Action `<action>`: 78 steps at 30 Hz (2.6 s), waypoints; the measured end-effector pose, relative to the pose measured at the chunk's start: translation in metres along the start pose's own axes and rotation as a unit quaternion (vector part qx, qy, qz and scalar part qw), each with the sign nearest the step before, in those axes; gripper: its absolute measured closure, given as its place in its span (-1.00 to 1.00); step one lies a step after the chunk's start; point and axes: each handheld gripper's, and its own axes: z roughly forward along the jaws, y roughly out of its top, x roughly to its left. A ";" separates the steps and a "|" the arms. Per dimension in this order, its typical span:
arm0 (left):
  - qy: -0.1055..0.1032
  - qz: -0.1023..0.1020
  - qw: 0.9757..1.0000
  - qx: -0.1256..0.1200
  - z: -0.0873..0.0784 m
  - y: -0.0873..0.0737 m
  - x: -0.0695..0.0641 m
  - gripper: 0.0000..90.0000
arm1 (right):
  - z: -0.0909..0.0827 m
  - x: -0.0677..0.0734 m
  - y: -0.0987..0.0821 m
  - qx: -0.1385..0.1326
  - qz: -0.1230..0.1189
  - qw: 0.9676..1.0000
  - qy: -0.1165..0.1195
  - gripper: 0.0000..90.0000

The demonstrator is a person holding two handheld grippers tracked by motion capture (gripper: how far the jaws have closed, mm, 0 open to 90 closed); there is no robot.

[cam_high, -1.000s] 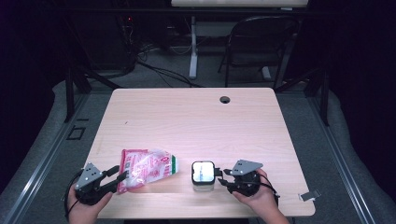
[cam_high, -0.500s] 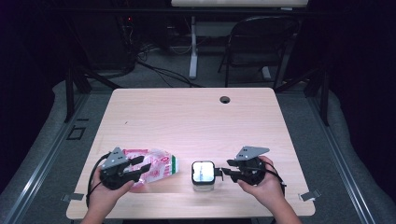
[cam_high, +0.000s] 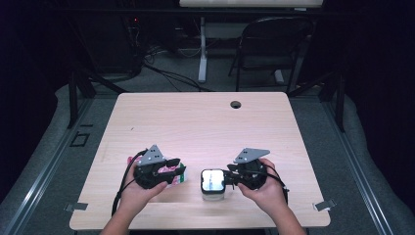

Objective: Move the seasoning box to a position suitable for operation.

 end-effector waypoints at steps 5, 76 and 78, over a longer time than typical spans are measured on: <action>-0.019 0.008 1.000 0.002 0.010 -0.003 -0.008 0.62 | -0.003 0.000 -0.006 -0.010 0.005 1.000 -0.004 0.77; -0.059 0.044 0.995 0.066 0.042 -0.022 -0.037 0.96 | 0.004 -0.001 -0.024 -0.012 0.033 0.999 0.004 0.84; -0.059 0.044 0.995 0.065 0.042 -0.021 -0.037 0.97 | 0.004 0.001 -0.023 -0.012 0.031 0.999 0.006 0.80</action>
